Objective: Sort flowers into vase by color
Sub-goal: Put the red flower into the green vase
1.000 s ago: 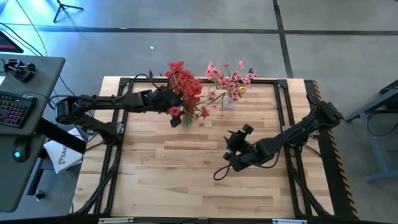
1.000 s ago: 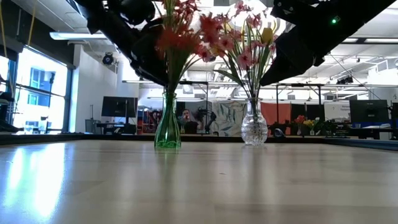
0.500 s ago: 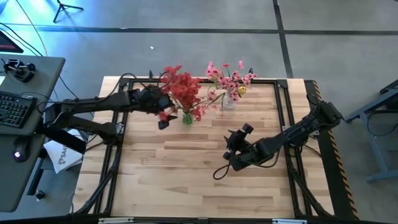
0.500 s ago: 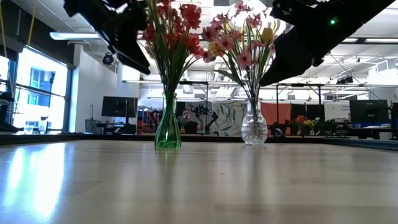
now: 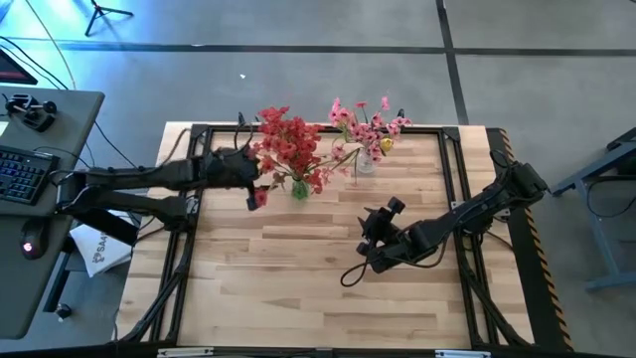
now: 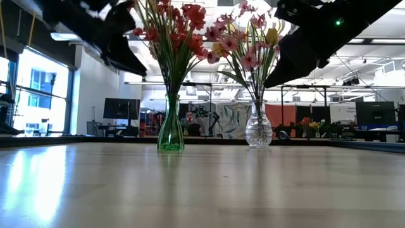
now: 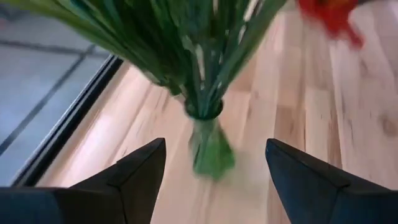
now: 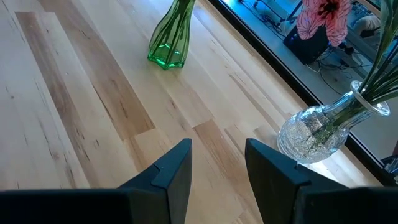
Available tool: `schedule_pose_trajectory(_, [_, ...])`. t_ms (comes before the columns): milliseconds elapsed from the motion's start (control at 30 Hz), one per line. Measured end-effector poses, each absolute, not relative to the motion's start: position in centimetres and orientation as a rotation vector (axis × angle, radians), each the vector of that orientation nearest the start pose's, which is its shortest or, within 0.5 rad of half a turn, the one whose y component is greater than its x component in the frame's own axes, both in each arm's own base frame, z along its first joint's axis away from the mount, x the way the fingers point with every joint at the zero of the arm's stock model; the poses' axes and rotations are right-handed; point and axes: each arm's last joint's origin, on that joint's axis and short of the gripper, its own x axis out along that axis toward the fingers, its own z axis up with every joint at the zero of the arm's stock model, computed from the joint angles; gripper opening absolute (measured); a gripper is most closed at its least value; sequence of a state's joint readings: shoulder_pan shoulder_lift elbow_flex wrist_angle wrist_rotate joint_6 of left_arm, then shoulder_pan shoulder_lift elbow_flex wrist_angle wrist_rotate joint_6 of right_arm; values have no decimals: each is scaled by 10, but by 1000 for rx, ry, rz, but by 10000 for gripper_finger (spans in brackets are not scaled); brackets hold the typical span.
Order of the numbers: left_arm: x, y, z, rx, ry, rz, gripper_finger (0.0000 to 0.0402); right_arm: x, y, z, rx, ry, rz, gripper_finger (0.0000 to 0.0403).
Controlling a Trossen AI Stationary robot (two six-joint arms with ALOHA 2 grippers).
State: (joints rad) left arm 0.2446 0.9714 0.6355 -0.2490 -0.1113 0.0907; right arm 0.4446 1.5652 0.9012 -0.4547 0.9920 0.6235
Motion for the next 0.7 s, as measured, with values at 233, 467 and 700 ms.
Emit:
schedule_pose_trajectory(233, [192, 51, 194, 45, 227, 363, 236, 267, 102, 188, -171, 646, -705, 144])
schedule_pose_trajectory(467, [199, 55, 196, 42, 65, 368, 195, 268, 101, 188, -173, 639, -714, 144])
schedule_pose_trajectory(700, [229, 65, 201, 31, 99, 418, 181, 269, 101, 188, -165, 638, -711, 144])
